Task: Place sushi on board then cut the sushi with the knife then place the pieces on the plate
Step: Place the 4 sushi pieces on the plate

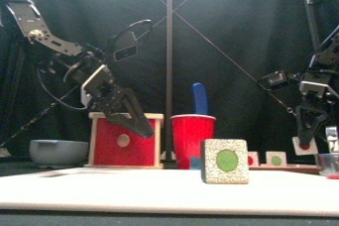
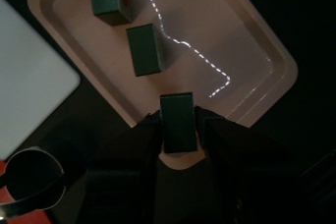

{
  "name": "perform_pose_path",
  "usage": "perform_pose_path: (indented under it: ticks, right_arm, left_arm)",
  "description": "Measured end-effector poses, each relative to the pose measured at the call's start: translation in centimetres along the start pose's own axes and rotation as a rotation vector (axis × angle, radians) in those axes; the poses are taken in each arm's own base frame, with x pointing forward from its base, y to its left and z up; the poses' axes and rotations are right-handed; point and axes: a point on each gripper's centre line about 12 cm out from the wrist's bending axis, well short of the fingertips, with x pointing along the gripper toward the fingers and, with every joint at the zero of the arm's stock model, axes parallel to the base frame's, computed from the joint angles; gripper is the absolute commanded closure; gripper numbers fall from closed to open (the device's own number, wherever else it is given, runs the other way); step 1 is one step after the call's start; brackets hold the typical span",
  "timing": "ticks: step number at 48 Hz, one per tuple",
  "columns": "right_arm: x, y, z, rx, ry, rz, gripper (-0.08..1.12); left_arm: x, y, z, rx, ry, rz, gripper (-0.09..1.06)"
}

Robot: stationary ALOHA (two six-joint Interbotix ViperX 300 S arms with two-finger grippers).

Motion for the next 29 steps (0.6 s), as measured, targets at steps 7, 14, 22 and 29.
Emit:
perform_pose_path:
  ticks: [7, 14, 22, 29]
  right_arm:
    - [0.0, -0.1, 0.1, 0.011, -0.013, 0.001, 0.29]
    - [0.0, 0.0, 0.2, 0.029, -0.014, 0.01, 0.29]
    - [-0.3, 1.0, 0.7, 0.049, -0.034, 0.051, 0.29]
    - [-1.3, 4.4, 2.3, 0.007, -0.095, 0.172, 0.29]
  left_arm:
    - [0.0, 0.0, 0.1, -0.001, -0.002, -0.001, 0.11]
    - [0.0, 0.0, 0.1, -0.002, -0.001, 0.0, 0.11]
    - [0.0, 0.0, 0.0, -0.001, 0.0, 0.0, 0.11]
    - [0.0, 0.0, 0.1, -0.003, -0.001, 0.0, 0.11]
